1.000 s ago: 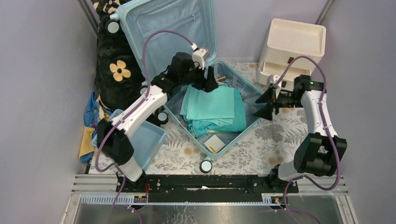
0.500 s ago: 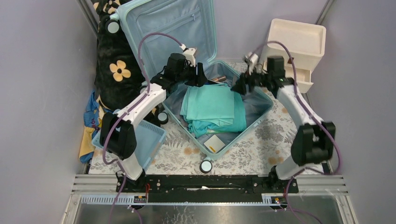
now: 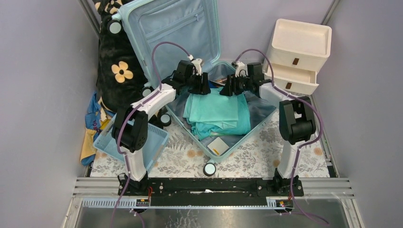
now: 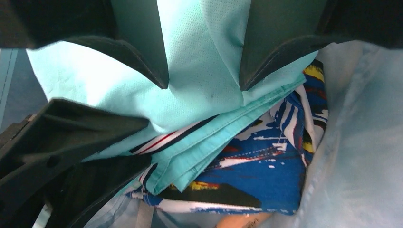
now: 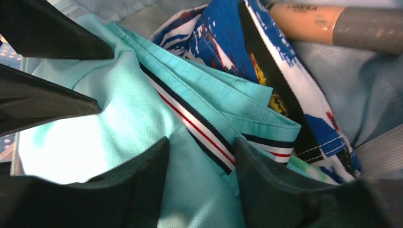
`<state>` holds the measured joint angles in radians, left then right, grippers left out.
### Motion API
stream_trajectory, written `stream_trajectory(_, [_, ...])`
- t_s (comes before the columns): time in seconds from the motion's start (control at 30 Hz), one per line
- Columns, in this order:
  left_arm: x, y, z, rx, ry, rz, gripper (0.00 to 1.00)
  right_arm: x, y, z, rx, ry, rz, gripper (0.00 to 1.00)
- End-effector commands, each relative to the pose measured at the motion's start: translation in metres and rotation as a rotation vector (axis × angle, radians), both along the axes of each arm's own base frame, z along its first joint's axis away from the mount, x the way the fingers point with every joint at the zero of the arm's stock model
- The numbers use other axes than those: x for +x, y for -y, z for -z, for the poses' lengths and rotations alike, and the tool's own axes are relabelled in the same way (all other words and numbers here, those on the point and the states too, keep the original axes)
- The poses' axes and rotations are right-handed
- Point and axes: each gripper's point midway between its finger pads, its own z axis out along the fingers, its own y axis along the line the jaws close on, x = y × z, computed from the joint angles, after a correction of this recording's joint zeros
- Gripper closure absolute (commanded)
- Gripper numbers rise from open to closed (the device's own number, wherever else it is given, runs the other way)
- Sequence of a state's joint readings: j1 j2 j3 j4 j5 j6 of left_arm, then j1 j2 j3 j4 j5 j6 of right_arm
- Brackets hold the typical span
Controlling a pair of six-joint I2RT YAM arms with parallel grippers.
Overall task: Open, take out, and arrange the luggage
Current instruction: Pick up the personal item from the luggage.
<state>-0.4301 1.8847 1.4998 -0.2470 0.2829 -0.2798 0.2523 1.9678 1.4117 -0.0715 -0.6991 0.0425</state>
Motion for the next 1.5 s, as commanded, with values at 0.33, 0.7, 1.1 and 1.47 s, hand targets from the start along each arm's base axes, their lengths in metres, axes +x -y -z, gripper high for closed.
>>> stream_trajectory(0.33, [-0.099, -0.031, 0.099, 0.111, -0.310, 0.103, 0.37, -0.113, 0.007, 0.033, -0.026, -0.141, -0.086, 0.44])
stream_trajectory(0.7, [-0.057, -0.025, 0.079, 0.127, -0.225, 0.036, 0.32, 0.009, 0.008, -0.079, 0.025, 0.295, -0.175, 0.28])
stream_trajectory(1.1, [-0.024, -0.032, -0.033, 0.045, 0.074, -0.075, 0.24, 0.072, -0.002, -0.047, -0.308, 0.446, -0.263, 0.37])
stream_trajectory(1.47, [-0.043, -0.057, -0.075, 0.020, 0.204, -0.125, 0.23, 0.126, 0.008, -0.022, -0.629, 0.850, -0.630, 0.48])
